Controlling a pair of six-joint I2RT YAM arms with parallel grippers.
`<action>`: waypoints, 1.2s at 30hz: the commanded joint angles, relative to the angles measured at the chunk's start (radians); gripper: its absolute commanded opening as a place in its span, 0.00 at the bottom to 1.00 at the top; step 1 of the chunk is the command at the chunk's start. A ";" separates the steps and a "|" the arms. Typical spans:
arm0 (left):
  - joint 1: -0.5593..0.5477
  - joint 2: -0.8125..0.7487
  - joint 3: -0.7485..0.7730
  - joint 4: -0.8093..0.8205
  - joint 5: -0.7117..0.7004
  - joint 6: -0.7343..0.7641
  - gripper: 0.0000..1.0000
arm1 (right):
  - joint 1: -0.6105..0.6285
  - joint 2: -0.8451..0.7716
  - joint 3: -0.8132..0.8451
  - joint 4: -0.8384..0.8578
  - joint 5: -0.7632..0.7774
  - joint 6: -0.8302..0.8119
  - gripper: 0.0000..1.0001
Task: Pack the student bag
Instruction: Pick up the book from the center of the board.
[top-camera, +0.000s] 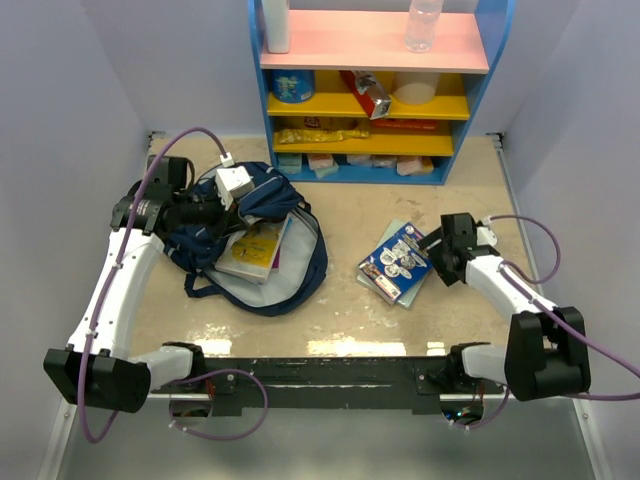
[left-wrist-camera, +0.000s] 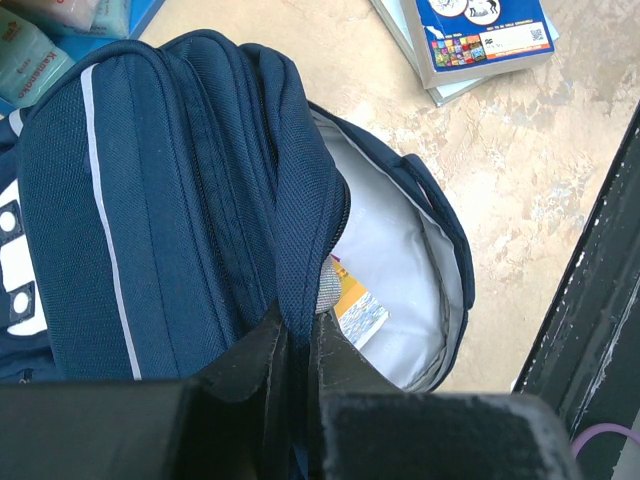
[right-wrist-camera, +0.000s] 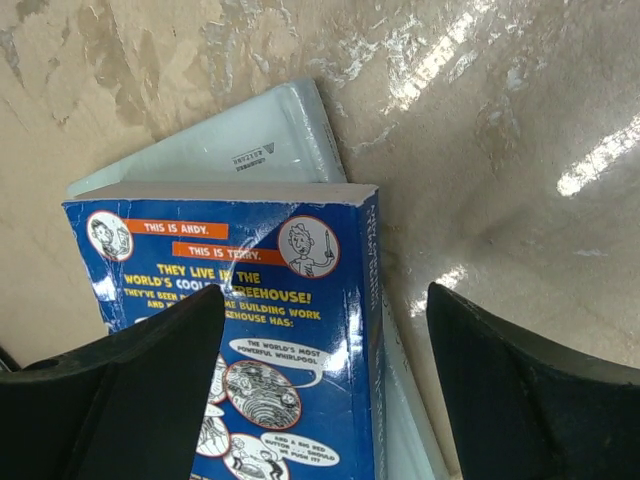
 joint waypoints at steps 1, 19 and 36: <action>-0.004 -0.011 0.009 0.094 0.104 0.007 0.00 | -0.008 -0.044 -0.065 0.147 0.035 0.051 0.83; -0.004 0.002 -0.010 0.103 0.111 -0.016 0.00 | -0.008 -0.014 -0.243 0.335 0.023 0.155 0.17; -0.006 -0.011 -0.010 0.117 0.119 -0.029 0.00 | -0.005 -0.366 -0.179 0.292 -0.299 0.052 0.00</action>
